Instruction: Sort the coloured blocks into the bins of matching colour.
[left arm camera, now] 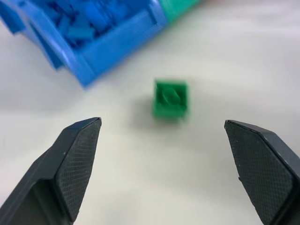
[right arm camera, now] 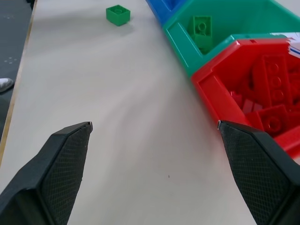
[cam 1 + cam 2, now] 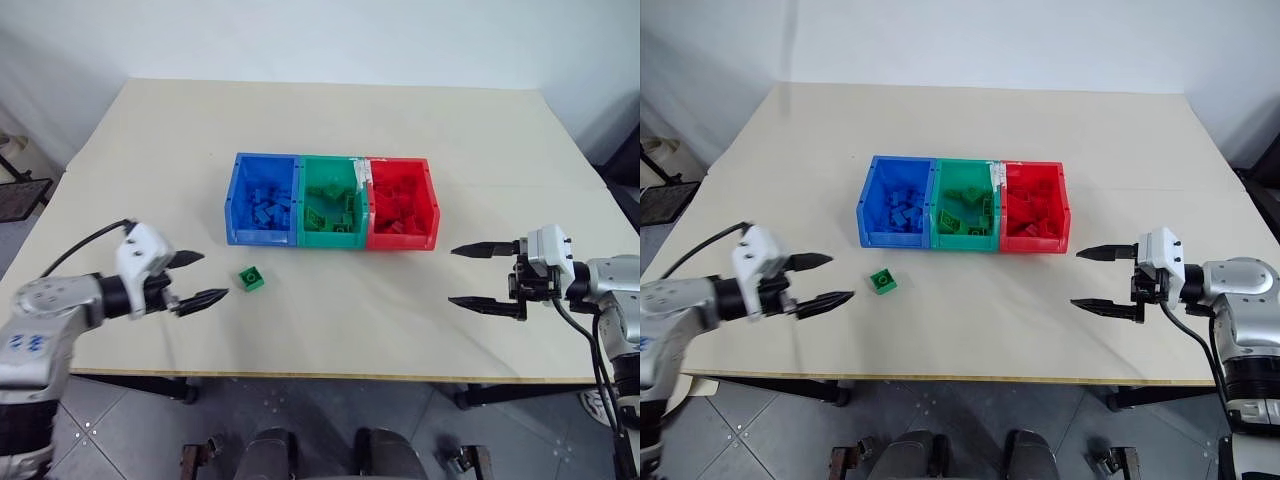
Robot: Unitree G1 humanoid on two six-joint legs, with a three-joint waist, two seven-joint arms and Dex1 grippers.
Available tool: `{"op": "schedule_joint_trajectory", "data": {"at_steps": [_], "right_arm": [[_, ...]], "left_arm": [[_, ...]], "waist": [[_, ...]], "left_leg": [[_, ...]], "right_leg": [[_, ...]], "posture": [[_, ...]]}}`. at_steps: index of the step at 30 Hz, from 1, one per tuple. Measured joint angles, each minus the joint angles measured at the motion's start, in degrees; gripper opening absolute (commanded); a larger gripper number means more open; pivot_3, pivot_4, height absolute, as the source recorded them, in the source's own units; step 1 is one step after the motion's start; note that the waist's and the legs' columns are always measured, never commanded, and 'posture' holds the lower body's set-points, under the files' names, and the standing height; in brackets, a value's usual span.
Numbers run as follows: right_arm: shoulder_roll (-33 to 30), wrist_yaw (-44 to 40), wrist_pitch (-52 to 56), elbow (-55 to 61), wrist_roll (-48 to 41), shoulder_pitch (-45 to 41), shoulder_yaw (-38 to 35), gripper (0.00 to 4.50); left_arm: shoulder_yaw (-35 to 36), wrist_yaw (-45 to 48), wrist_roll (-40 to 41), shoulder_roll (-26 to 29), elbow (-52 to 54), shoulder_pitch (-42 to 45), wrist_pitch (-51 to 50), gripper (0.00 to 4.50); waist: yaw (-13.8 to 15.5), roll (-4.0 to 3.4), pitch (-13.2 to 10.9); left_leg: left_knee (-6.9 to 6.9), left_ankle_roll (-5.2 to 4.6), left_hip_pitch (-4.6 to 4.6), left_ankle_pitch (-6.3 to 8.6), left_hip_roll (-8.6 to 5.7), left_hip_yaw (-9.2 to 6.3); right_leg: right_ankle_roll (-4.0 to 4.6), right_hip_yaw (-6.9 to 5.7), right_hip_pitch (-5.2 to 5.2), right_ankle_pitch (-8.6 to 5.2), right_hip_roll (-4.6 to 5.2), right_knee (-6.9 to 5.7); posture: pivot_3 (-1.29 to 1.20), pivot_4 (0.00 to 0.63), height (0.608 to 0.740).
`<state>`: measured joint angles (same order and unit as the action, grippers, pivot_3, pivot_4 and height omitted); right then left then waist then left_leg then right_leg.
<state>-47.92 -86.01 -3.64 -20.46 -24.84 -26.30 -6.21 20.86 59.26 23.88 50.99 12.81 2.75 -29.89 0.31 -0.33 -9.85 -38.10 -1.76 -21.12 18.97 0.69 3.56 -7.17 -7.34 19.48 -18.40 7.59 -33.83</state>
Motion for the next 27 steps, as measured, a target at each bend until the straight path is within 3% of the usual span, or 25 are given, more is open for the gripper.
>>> {"op": "schedule_joint_trajectory", "data": {"at_steps": [2,6,13,18,25,27], "right_arm": [[0.1,-0.1,-0.2,-0.5,0.5,-0.6,0.1,4.5],[1.3,-0.5,-0.7,-2.3,1.1,-2.3,1.1,4.5],[2.2,-0.9,-1.3,-4.0,2.0,-4.5,1.6,4.5],[2.2,-0.9,-1.2,-4.2,2.1,-4.4,1.7,4.5],[2.1,-0.8,-0.8,-3.2,2.1,-3.6,1.6,4.5],[2.0,-0.7,-0.7,-2.4,2.1,-2.9,1.4,4.5]], "left_arm": [[1.6,2.6,0.0,1.1,-0.6,-4.0,2.2,4.48],[1.5,3.0,0.0,0.9,-2.4,-4.0,4.4,4.48],[-9.2,-3.7,-4.0,-6.4,-7.9,8.8,6.3,4.48],[-15.7,-5.4,-7.9,-10.5,-15.8,12.7,10.0,4.48],[-19.4,-7.5,-11.5,-14.8,-25.5,19.3,15.9,4.48],[-20.5,-7.5,-12.8,-14.9,-27.7,20.9,17.6,4.08]], "waist": [[-0.1,0.0,0.0],[-0.3,-0.01,0.0],[-0.3,-0.03,0.0],[-0.4,-0.02,0.0],[-0.1,-0.01,0.0],[0.0,0.0,0.0]], "left_leg": [[0.05,0.03,0.01,0.02,0.02,-0.04],[0.04,0.04,0.01,0.02,0.03,-0.03],[0.05,0.03,0.04,0.02,-0.04,0.0],[0.04,0.01,0.05,0.01,-0.02,0.16],[-0.02,-0.01,0.03,-0.01,-0.04,0.16],[-0.02,-0.02,0.05,-0.01,-0.07,0.15]], "right_leg": [[0.02,0.0,0.01,-0.01,0.03,-0.02],[0.02,0.0,0.02,-0.01,0.03,-0.04],[0.01,-0.11,0.07,0.0,-0.16,-0.27],[0.0,-0.33,0.14,0.0,-0.26,-0.28],[-0.02,-0.35,0.13,0.01,-0.24,-0.29],[-0.03,-0.36,0.11,0.02,-0.21,-0.31]], "posture": [[0.0,0.15,0.74],[0.0,0.15,0.74],[0.0,0.15,0.74],[0.0,0.15,0.74],[0.0,0.15,0.74],[0.0,0.15,0.74]]}}
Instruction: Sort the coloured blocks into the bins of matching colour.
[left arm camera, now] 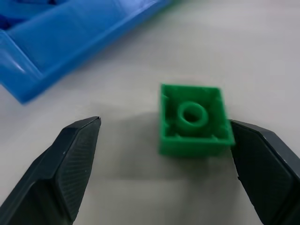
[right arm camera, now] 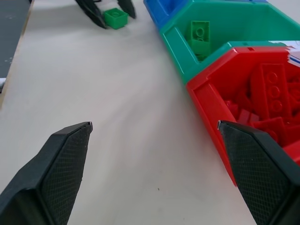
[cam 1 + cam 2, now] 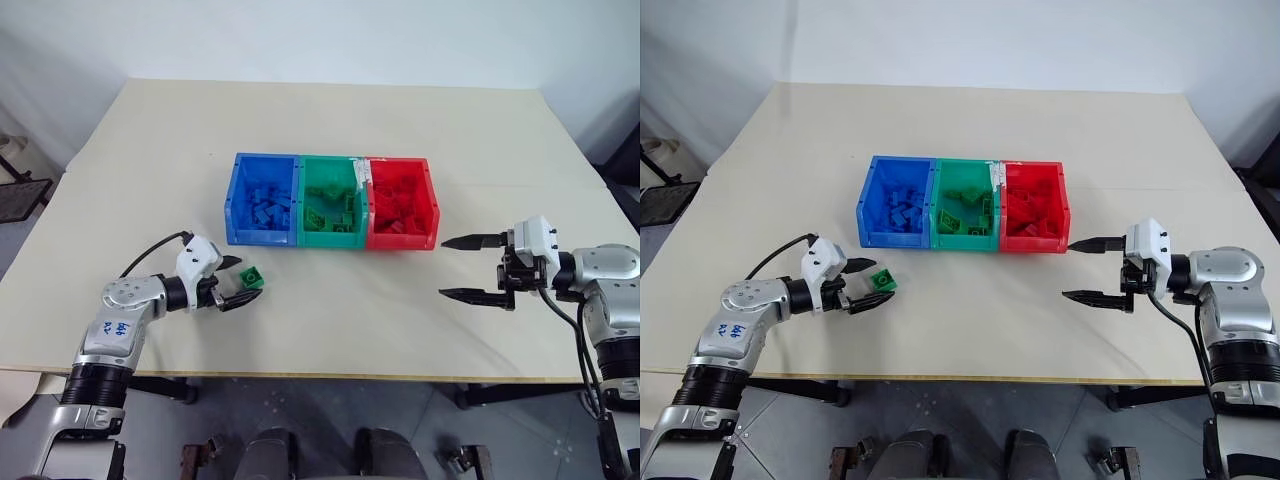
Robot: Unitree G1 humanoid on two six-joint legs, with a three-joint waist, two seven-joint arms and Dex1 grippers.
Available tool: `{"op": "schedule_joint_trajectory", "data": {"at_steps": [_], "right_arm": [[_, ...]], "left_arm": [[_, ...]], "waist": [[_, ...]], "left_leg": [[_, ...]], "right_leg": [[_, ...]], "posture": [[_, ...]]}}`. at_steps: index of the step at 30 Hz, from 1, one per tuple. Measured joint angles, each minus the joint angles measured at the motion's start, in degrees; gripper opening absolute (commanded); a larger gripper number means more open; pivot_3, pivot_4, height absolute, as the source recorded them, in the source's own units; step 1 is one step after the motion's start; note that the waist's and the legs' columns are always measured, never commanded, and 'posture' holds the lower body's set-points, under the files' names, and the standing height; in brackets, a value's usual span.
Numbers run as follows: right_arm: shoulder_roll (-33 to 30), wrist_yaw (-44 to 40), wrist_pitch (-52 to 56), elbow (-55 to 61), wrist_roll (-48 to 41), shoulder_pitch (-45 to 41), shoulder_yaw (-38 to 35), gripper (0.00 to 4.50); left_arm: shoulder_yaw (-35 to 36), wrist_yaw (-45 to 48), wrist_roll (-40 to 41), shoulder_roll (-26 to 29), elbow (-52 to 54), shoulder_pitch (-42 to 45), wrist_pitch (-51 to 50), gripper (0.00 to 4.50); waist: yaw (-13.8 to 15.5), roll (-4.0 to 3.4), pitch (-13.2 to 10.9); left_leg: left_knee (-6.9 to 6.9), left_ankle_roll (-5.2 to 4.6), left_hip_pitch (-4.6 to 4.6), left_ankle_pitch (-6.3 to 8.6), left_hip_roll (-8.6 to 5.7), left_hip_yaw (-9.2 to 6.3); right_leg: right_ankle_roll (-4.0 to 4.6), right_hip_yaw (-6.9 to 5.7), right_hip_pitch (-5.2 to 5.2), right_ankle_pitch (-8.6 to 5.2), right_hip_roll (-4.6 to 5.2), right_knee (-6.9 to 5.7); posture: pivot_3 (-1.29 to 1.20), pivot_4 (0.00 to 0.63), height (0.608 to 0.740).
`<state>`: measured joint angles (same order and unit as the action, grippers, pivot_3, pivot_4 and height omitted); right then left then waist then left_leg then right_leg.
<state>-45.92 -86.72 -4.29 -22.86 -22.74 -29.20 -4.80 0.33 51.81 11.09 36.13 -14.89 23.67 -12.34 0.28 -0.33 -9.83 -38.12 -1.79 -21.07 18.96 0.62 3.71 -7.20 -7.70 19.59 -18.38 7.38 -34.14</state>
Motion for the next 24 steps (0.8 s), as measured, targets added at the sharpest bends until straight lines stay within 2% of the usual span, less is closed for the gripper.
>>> {"op": "schedule_joint_trajectory", "data": {"at_steps": [2,9,12,19,24], "right_arm": [[0.0,0.1,0.5,0.3,0.0,0.5,0.0,4.5],[-0.4,0.7,0.8,1.5,-0.1,1.6,-0.6,4.5],[-0.6,1.0,0.9,2.6,-0.2,2.7,-0.8,4.5],[-0.7,2.6,1.7,4.9,-0.6,4.2,-2.0,4.5],[-0.9,4.0,2.1,6.9,-0.8,7.0,-3.3,4.5]], "left_arm": [[-1.0,0.1,-0.9,0.0,-1.2,1.2,0.8,3.61],[-1.9,0.9,-0.6,-0.3,2.1,0.9,-2.0,1.49],[-3.2,0.8,-0.1,-2.3,5.6,2.4,-5.5,1.49],[-6.1,-0.6,0.9,-9.4,10.6,13.0,-9.6,1.49],[-6.5,-9.2,-2.6,-17.7,-1.1,23.9,-4.6,1.49]], "waist": [[0.1,-0.02,0.0],[0.2,-0.04,0.0],[0.7,-0.02,0.0],[1.2,0.0,0.0],[1.3,0.06,0.0]], "left_leg": [[-0.01,-0.01,0.04,0.0,-0.01,0.02],[-0.02,-0.01,0.01,-0.01,-0.01,0.0],[-0.06,-0.02,-0.04,-0.01,-0.01,-0.01],[-0.07,-0.08,-0.06,-0.01,-0.08,0.0],[-0.09,-0.13,-0.08,-0.04,-0.12,0.04]], "right_leg": [[0.0,0.0,-0.03,0.0,0.0,0.0],[0.0,0.01,-0.01,0.0,0.01,-0.01],[0.0,0.02,-0.01,0.0,0.01,0.0],[-0.07,0.0,-0.04,0.04,0.0,0.06],[-0.11,-0.01,-0.06,0.06,-0.02,0.14]], "posture": [[0.0,0.15,0.74],[0.0,0.15,0.74],[0.0,0.15,0.74],[0.0,0.15,0.74],[0.0,0.15,0.74]]}}
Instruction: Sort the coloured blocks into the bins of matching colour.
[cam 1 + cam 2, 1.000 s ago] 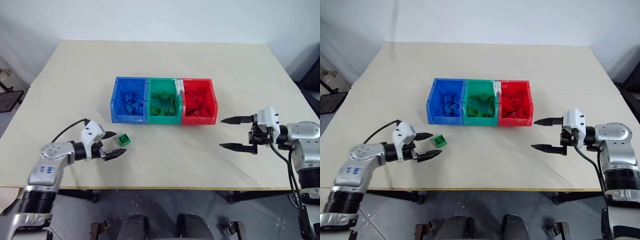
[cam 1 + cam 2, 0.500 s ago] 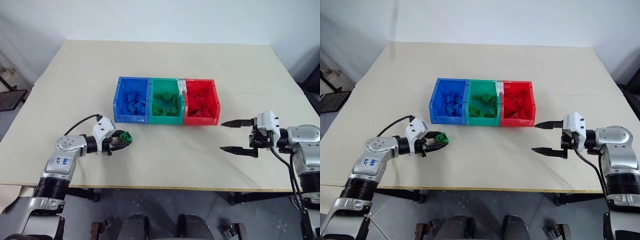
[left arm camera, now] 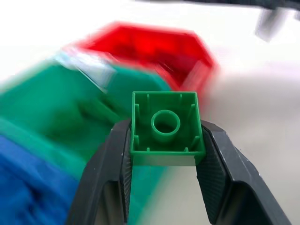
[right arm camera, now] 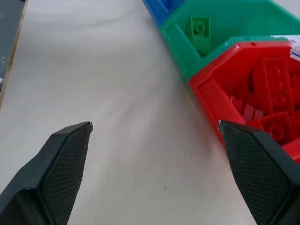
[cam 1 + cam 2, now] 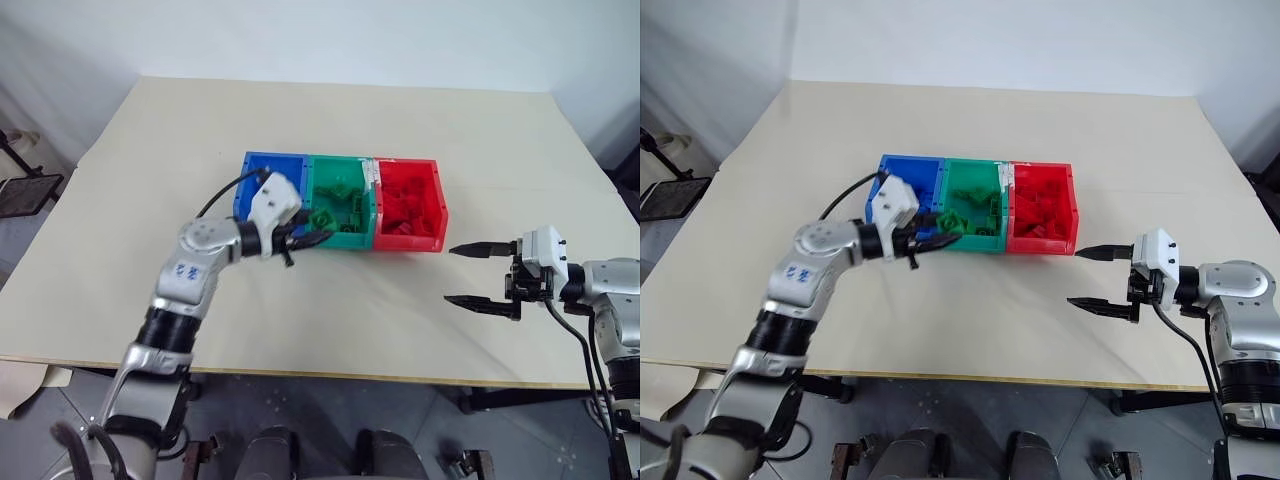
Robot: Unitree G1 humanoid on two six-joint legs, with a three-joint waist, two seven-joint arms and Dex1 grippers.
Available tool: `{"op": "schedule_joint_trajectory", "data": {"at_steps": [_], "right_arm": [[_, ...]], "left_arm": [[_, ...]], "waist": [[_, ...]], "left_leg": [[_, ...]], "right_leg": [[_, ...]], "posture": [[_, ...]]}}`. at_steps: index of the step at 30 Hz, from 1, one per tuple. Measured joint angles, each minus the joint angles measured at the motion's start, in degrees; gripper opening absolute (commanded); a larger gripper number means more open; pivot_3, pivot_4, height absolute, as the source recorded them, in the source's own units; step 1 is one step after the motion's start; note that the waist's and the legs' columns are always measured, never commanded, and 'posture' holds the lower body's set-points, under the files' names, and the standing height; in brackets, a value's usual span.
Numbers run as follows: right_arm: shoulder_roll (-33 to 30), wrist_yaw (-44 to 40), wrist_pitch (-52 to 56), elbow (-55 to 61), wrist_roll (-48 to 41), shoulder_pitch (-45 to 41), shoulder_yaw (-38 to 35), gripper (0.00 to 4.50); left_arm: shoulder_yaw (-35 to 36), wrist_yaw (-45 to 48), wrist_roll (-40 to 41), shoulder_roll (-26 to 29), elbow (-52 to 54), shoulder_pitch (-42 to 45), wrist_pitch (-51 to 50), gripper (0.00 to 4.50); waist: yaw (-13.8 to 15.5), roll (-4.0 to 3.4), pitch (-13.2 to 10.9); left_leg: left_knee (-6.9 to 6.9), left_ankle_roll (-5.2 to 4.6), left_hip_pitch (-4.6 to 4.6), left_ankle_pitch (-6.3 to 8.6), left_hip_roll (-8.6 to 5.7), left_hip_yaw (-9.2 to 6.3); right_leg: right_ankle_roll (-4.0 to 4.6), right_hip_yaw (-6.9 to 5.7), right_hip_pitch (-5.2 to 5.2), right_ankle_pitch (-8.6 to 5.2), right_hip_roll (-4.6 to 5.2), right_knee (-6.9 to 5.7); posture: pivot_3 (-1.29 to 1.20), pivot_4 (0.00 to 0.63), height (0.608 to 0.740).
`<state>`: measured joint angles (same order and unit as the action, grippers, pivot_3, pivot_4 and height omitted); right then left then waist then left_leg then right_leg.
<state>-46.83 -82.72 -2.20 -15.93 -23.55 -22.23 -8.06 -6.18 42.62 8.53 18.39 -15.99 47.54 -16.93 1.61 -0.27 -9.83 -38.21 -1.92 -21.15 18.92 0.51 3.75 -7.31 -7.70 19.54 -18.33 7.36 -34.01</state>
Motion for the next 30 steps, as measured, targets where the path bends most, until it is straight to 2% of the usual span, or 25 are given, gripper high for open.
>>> {"op": "schedule_joint_trajectory", "data": {"at_steps": [3,5,9,12,16,21,26,30], "right_arm": [[0.0,1.0,0.3,1.5,-0.3,1.3,-0.4,4.5],[0.0,1.7,0.9,3.0,-0.5,2.4,-1.0,4.5],[0.0,2.8,1.3,4.6,-0.7,4.1,-1.6,4.5],[0.0,3.4,1.7,5.1,-0.9,4.9,-1.9,4.5],[0.0,3.8,2.1,5.6,-1.1,5.1,-2.0,4.5],[0.0,3.8,2.1,4.7,-1.1,4.2,-1.9,4.5],[-0.2,2.1,1.3,2.1,-0.8,0.8,-1.1,4.5],[-0.5,0.0,-0.2,-1.8,-0.2,-1.3,-0.7,4.5]], "left_arm": [[0.2,-2.8,-1.2,-4.0,-9.2,5.9,5.5,1.49],[-0.1,-2.3,-1.8,-5.8,-16.0,8.2,8.3,2.25],[-0.5,-2.9,-3.4,-7.0,-27.2,10.6,12.3,3.48],[0.2,-4.2,-4.1,-6.9,-30.3,11.8,14.9,4.45],[1.7,-4.1,-4.2,-3.8,-28.4,12.1,15.0,4.48],[3.3,-0.4,-2.5,1.8,-14.9,6.1,9.6,4.48],[6.8,8.9,7.2,10.9,5.9,-5.2,-1.5,4.48],[13.2,14.5,14.7,19.1,17.3,-15.0,-6.9,4.48]], "waist": [[0.0,0.02,0.0],[0.0,0.02,0.0],[-0.3,0.03,0.0],[-0.2,0.06,0.0],[-0.2,0.06,0.0],[-0.3,0.06,0.0],[-0.5,0.05,0.0],[-0.5,0.05,0.0]], "left_leg": [[0.04,0.0,0.0,0.0,-0.02,0.01],[0.05,0.0,0.01,0.0,-0.02,0.01],[0.06,0.01,0.0,0.0,0.04,0.12],[0.04,0.01,-0.01,0.0,0.03,0.1],[0.04,0.01,-0.01,-0.01,0.03,0.07],[0.02,0.01,0.0,-0.01,0.06,0.05],[0.03,0.01,0.02,-0.01,0.09,-0.02],[0.04,0.01,0.03,-0.01,0.1,-0.03]], "right_leg": [[-0.01,-0.03,0.01,0.0,0.01,0.0],[-0.01,-0.05,0.02,0.0,-0.01,-0.01],[-0.01,-0.03,0.08,0.0,-0.06,0.01],[-0.01,-0.02,0.07,0.0,-0.03,0.01],[-0.01,-0.03,0.08,0.0,-0.04,0.01],[-0.01,0.02,0.07,0.0,-0.05,-0.02],[0.0,0.06,0.06,0.0,-0.06,-0.03],[0.02,0.13,0.02,-0.01,-0.01,0.03]], "posture": [[0.0,0.15,0.74],[0.0,0.15,0.74],[0.0,0.15,0.74],[0.0,0.15,0.74],[0.0,0.15,0.74],[0.0,0.15,0.74],[0.0,0.15,0.74],[0.0,0.15,0.74]]}}
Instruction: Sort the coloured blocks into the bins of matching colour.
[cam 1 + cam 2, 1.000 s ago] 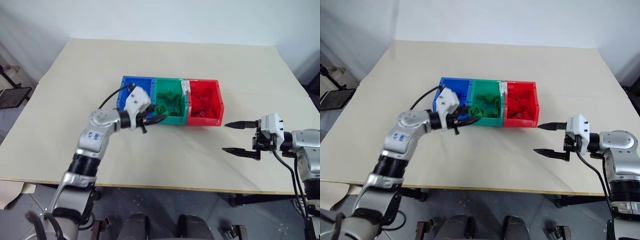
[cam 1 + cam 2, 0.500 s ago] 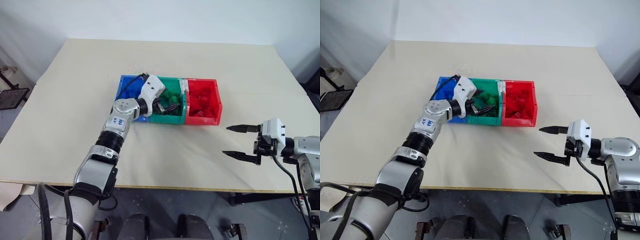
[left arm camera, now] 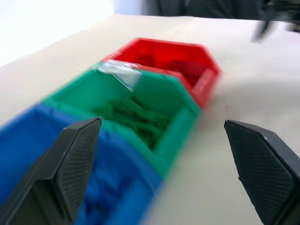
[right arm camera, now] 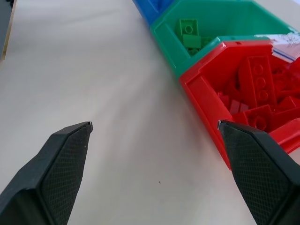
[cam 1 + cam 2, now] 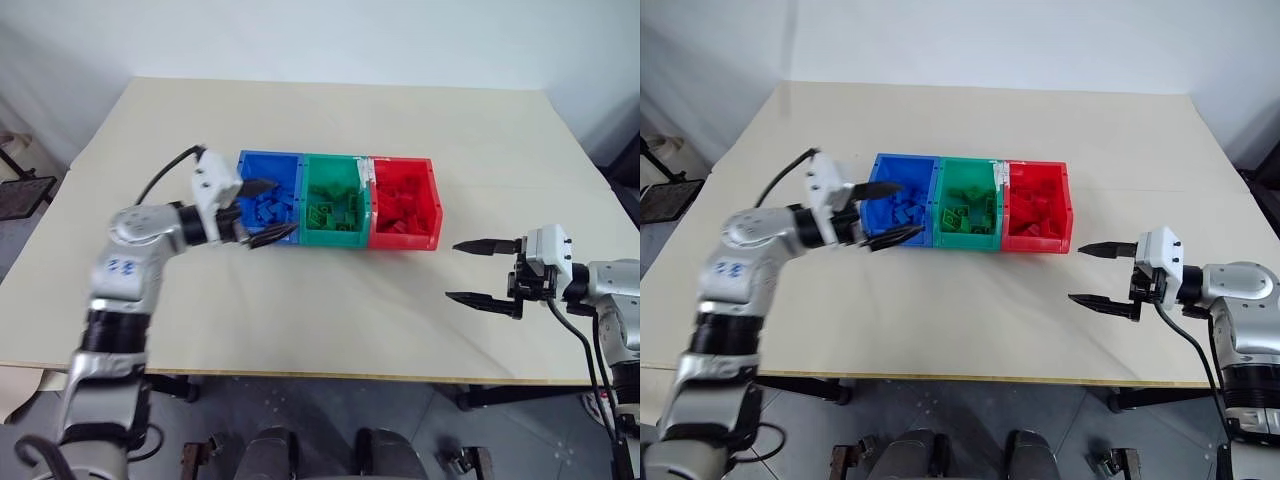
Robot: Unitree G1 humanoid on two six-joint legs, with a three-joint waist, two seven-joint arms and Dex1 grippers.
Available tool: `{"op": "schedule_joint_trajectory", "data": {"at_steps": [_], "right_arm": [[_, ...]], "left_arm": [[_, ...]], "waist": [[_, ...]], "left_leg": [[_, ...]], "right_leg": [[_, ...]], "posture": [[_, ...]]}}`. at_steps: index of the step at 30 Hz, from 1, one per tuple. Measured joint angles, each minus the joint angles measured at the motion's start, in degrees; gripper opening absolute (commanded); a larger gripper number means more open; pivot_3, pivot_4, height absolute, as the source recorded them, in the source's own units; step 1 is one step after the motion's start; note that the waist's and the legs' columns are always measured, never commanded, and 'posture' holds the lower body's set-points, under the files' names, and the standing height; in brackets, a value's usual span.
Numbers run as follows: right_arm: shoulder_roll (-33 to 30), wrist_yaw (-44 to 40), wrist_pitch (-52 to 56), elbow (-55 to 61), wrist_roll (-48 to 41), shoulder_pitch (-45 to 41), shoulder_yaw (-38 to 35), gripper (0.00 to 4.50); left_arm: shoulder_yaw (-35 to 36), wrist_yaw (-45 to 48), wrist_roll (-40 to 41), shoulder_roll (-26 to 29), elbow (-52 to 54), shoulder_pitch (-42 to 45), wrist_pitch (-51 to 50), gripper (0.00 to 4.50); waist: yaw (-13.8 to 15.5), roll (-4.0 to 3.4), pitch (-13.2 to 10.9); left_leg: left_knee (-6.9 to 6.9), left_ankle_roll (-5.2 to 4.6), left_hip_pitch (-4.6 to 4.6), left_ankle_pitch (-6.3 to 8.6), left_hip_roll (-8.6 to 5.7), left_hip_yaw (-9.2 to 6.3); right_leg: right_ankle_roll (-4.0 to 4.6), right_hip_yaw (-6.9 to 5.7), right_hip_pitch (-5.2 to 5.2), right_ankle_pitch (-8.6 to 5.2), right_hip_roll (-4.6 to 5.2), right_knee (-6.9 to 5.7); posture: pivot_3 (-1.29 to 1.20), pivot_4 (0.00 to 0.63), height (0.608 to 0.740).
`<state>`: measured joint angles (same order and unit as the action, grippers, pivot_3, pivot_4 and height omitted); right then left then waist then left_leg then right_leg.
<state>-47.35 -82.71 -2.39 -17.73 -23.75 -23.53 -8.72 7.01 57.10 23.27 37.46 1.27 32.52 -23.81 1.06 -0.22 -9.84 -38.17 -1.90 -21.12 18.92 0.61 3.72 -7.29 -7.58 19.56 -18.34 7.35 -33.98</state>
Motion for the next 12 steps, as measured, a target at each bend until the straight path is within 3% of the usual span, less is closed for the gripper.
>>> {"op": "schedule_joint_trajectory", "data": {"at_steps": [6,12], "right_arm": [[-1.4,-2.4,-2.8,-6.0,1.5,-4.2,0.6,4.5],[-1.6,-3.7,-5.3,-11.5,2.8,-7.8,1.0,4.5]], "left_arm": [[8.3,5.5,3.7,10.5,5.5,-15.3,-2.0,4.48],[15.7,8.2,4.6,12.6,3.9,-24.8,1.5,4.48]], "waist": [[0.0,0.0,0.0],[-0.2,-0.03,0.0]], "left_leg": [[0.02,0.0,0.0,0.0,-0.02,-0.1],[0.06,0.03,0.0,0.02,0.0,-0.12]], "right_leg": [[0.02,0.11,-0.03,-0.01,0.07,0.04],[0.05,0.18,-0.06,-0.02,0.15,0.07]], "posture": [[0.0,0.15,0.74],[0.0,0.15,0.74]]}}
